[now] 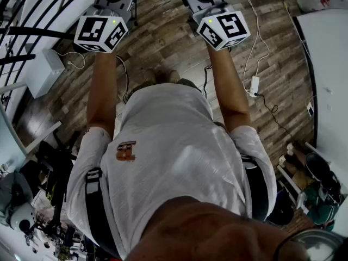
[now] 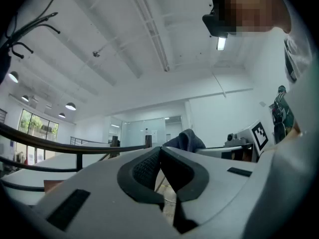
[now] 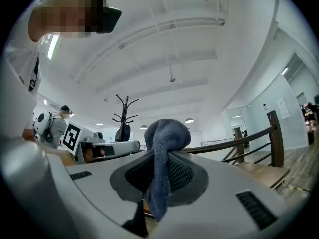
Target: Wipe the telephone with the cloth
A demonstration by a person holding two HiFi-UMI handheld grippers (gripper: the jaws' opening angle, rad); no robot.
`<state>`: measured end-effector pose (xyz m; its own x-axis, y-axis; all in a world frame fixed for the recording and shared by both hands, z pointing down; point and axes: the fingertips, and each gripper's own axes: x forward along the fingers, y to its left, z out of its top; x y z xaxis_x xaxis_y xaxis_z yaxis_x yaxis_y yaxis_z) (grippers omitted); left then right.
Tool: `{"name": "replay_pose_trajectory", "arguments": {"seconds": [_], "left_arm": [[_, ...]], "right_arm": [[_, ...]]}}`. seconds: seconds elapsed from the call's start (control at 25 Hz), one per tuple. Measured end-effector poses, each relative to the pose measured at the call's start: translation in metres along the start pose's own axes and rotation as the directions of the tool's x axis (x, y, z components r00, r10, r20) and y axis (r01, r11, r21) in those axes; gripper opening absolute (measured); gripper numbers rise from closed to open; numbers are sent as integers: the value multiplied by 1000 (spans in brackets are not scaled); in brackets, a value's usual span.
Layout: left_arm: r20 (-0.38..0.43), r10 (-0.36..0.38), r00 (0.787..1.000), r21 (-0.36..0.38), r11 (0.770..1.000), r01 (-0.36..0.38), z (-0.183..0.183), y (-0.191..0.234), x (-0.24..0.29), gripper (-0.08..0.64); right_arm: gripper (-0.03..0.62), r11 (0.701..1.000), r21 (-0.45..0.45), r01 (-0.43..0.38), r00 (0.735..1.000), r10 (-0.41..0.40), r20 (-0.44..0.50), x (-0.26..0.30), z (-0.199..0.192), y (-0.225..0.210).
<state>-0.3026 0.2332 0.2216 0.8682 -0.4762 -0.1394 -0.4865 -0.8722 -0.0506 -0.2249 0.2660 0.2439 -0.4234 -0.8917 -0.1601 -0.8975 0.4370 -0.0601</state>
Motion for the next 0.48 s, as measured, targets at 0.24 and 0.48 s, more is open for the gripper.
{"name": "replay_pose_trajectory", "arguments": {"seconds": [0.24, 0.48], "left_arm": [[-2, 21, 1000, -5, 1000, -21, -1, -11, 7, 17], [-10, 63, 998, -4, 998, -63, -8, -19, 26, 17]], "right_arm": [[72, 1000, -8, -10, 1000, 10, -3, -13, 6, -9], [72, 1000, -10, -14, 1000, 14, 0, -32, 9, -38]]}}
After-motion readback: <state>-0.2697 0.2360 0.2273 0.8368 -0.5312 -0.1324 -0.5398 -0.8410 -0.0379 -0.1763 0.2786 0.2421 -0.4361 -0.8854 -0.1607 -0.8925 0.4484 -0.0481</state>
